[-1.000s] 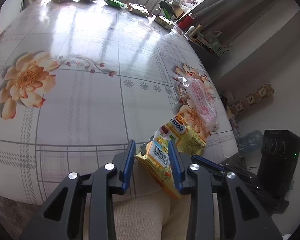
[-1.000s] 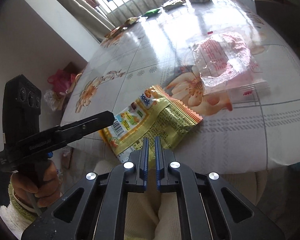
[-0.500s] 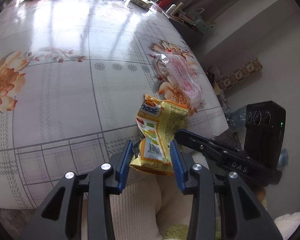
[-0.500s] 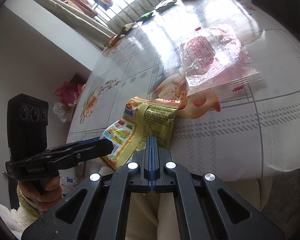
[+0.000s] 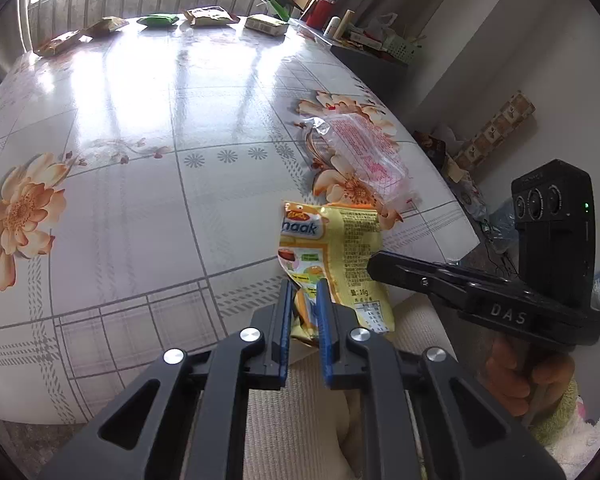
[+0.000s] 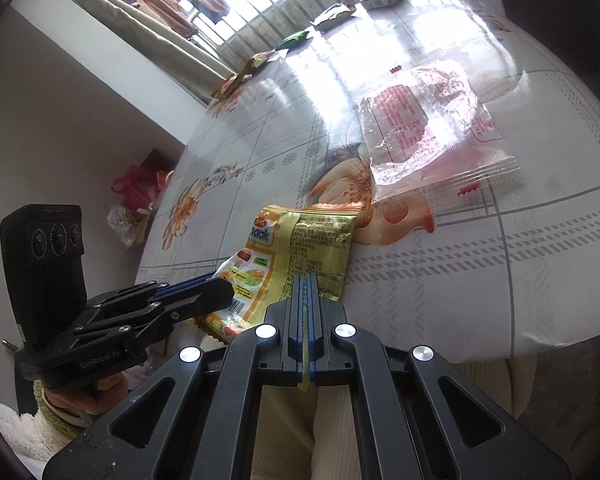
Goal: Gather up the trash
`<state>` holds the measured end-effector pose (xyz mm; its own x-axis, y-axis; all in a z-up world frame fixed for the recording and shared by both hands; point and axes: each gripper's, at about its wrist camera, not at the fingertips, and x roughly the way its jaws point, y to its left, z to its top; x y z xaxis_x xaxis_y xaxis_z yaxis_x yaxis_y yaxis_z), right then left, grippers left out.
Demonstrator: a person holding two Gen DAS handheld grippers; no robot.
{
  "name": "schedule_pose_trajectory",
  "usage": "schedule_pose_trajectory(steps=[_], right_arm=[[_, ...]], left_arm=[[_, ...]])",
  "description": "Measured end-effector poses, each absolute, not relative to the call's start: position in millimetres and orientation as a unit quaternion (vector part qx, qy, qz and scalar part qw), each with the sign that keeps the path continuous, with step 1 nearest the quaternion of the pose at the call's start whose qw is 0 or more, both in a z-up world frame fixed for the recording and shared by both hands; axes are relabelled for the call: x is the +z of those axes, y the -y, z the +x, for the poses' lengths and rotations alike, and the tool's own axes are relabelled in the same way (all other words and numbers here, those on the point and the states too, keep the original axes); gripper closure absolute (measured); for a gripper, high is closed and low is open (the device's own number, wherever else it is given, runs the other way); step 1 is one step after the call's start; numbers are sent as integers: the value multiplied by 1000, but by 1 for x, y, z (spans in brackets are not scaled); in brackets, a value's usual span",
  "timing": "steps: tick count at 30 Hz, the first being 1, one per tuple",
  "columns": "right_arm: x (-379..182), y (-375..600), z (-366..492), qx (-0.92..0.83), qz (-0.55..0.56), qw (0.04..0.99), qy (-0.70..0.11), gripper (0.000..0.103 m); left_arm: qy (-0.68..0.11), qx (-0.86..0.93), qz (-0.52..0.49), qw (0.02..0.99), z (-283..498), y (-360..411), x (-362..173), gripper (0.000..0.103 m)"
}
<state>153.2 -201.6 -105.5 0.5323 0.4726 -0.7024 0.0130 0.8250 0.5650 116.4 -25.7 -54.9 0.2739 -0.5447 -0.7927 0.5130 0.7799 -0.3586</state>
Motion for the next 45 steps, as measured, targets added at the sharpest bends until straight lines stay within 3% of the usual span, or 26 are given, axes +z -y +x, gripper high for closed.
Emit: schedule_pose_trajectory(steps=[3, 8, 17, 25, 33, 43, 45], right_arm=[[-86, 208, 144, 144, 256, 849, -439, 96], [-55, 243, 131, 107, 272, 877, -383, 60], [-87, 287, 144, 41, 374, 824, -425, 52], [-94, 284, 150, 30, 383, 815, -433, 46], [-93, 277, 176, -10, 370, 823, -431, 51], [-94, 266, 194, -85, 283, 843, -449, 96], [-93, 265, 196, -85, 272, 845, -452, 97]], left_arm=[[-497, -326, -28, 804, 118, 21, -52, 94], [-474, -320, -34, 820, 120, 8, -40, 94], [-432, -264, -22, 862, 136, -4, -26, 94], [-429, -250, -31, 867, 144, 6, -26, 94], [-428, -247, -30, 869, 149, 12, -26, 94], [-425, -244, -34, 871, 154, 13, -25, 94], [-425, -242, -35, 872, 155, 12, -24, 94]])
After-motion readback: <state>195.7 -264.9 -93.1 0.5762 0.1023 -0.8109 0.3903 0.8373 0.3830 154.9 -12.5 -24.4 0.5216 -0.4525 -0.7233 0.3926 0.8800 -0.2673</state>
